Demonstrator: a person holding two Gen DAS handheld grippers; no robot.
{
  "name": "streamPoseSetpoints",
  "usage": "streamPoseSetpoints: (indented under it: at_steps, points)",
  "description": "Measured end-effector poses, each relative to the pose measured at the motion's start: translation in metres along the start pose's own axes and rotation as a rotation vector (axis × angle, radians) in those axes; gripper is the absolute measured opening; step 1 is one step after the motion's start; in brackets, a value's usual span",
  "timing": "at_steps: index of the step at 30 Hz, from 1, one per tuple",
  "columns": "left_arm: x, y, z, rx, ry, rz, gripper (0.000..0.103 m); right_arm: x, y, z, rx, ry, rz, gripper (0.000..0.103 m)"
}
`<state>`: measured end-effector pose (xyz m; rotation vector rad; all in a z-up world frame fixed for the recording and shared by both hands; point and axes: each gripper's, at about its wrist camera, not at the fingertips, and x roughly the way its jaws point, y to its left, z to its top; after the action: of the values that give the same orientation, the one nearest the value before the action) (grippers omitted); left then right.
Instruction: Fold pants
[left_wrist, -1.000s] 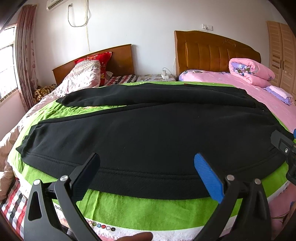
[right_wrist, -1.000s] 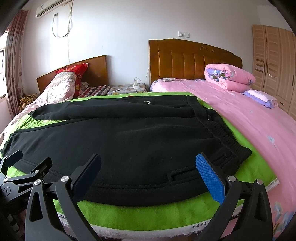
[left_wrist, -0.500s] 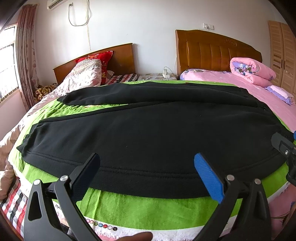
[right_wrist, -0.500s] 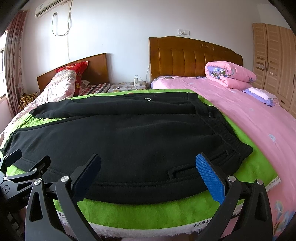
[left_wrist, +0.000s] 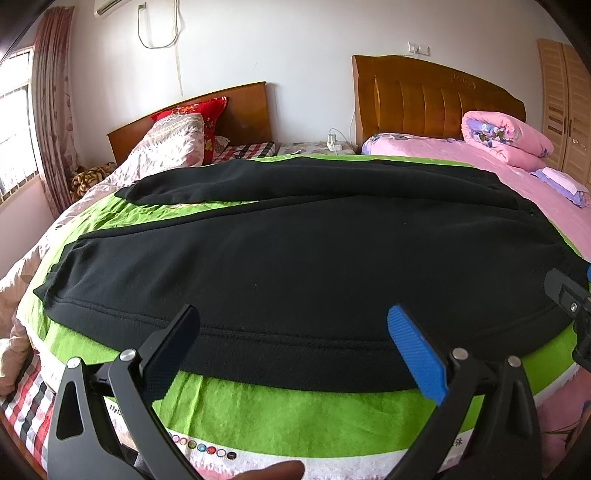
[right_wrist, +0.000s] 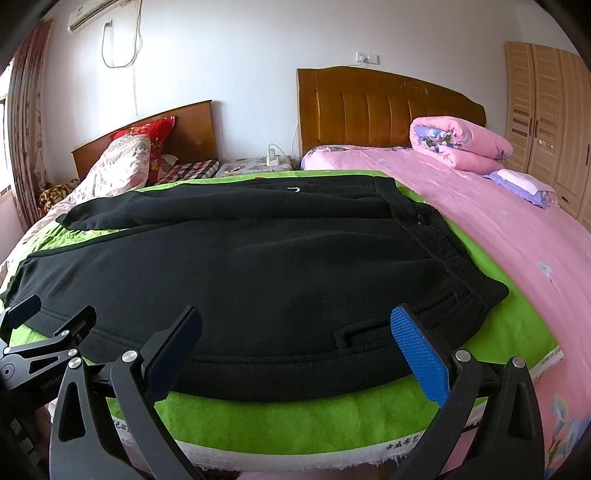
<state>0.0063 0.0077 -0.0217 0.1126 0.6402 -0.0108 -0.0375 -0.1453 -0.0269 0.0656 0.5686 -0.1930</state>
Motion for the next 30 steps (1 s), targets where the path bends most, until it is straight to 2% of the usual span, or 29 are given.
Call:
streamPoseSetpoints:
  at_steps: [5, 10, 12, 15, 18, 19, 21, 22, 23, 25, 27, 29, 30]
  points:
    - [0.006, 0.003, 0.010, 0.021, 0.012, 0.007, 0.102, 0.005, 0.002, 0.015, -0.061, 0.014, 0.011, 0.099]
    - [0.016, 0.005, 0.037, 0.072, 0.048, -0.045, 0.102, 0.025, 0.000, 0.055, -0.186, 0.071, 0.075, 0.099]
    - [0.023, 0.004, 0.054, 0.119, 0.082, -0.081, 0.102, 0.040, -0.005, 0.074, -0.222, 0.111, 0.095, 0.099]
    - [0.037, 0.003, 0.086, 0.215, 0.124, -0.053, 0.102, 0.070, -0.015, 0.109, -0.300, 0.135, 0.130, 0.099]
    - [0.058, 0.006, 0.120, 0.279, 0.149, -0.048, 0.102, 0.121, -0.031, 0.149, -0.346, 0.180, 0.164, 0.099]
    - [0.073, 0.008, 0.134, 0.287, 0.200, -0.080, 0.102, 0.145, -0.039, 0.165, -0.331, 0.198, 0.175, 0.099]
    - [0.098, 0.011, 0.154, 0.260, 0.305, -0.203, 0.102, 0.185, -0.056, 0.191, -0.271, 0.236, 0.234, 0.099]
    - [0.112, 0.013, 0.164, 0.225, 0.351, -0.268, 0.102, 0.215, -0.067, 0.208, -0.221, 0.271, 0.301, 0.099]
    - [0.122, 0.015, 0.173, 0.196, 0.375, -0.308, 0.102, 0.231, -0.071, 0.216, -0.203, 0.287, 0.325, 0.099]
    - [0.144, 0.018, 0.194, 0.139, 0.390, -0.374, 0.102, 0.270, -0.075, 0.229, -0.210, 0.344, 0.406, 0.099]
    - [0.160, 0.023, 0.211, 0.080, 0.376, -0.409, 0.102, 0.301, -0.069, 0.238, -0.289, 0.363, 0.393, 0.099]
    - [0.184, 0.034, 0.232, -0.063, 0.363, -0.473, 0.102, 0.330, -0.059, 0.243, -0.351, 0.397, 0.429, 0.099]
    - [0.198, 0.039, 0.238, -0.140, 0.385, -0.512, 0.102, 0.340, -0.056, 0.246, -0.374, 0.407, 0.444, 0.099]
